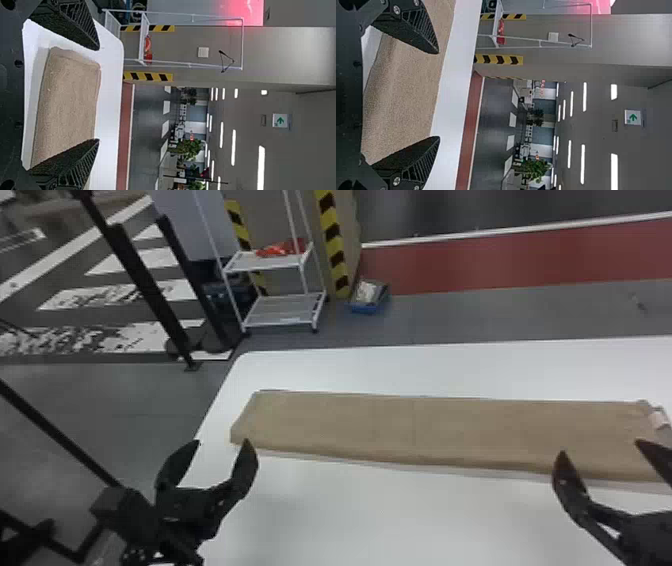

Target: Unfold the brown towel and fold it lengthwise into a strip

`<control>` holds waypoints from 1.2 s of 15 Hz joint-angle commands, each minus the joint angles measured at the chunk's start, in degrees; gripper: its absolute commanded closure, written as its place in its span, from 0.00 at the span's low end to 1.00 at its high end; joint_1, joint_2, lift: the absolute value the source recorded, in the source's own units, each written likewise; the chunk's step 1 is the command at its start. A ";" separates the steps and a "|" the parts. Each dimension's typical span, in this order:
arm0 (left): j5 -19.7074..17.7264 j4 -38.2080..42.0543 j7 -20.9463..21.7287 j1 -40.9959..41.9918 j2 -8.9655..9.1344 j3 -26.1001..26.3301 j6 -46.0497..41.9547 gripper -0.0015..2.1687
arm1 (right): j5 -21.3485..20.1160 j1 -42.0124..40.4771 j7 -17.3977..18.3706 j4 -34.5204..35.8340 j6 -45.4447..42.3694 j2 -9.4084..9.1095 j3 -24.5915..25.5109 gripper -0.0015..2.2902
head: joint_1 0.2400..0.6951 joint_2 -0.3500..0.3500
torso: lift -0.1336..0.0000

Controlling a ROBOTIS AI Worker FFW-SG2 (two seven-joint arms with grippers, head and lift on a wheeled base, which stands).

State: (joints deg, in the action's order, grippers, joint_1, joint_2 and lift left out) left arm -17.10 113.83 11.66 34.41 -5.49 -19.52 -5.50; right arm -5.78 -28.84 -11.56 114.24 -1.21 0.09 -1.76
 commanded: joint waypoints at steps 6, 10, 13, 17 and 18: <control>0.84 -0.54 0.12 -0.13 -0.14 0.71 0.19 0.03 | 0.24 -0.08 -0.39 0.02 0.12 -0.14 -0.08 0.06 | 1.00 0.90 | 0.07; 1.02 -0.80 0.73 -0.40 -0.14 0.80 0.19 0.03 | 0.24 -0.08 -0.57 0.11 0.12 -0.14 0.01 0.06 | 1.00 0.90 | 0.07; 1.02 -1.42 0.73 -0.75 -0.14 0.89 0.19 0.03 | 0.24 0.10 -0.57 -0.16 0.47 -0.14 0.09 0.06 | 1.00 0.90 | 0.07; 1.11 -1.60 0.73 -0.92 -0.14 1.15 0.19 0.03 | 0.24 0.18 -0.57 -0.24 0.47 -0.14 0.09 0.06 | 1.00 0.90 | 0.07; 1.11 -1.60 0.73 -0.92 -0.14 1.15 0.19 0.03 | 0.24 0.18 -0.57 -0.24 0.47 -0.14 0.09 0.06 | 1.00 0.89 | 0.07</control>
State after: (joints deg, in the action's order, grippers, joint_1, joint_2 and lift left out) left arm -16.03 112.30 12.39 33.52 -5.62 -18.41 -5.31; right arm -5.54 -28.67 -12.13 114.01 -0.74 0.09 -1.67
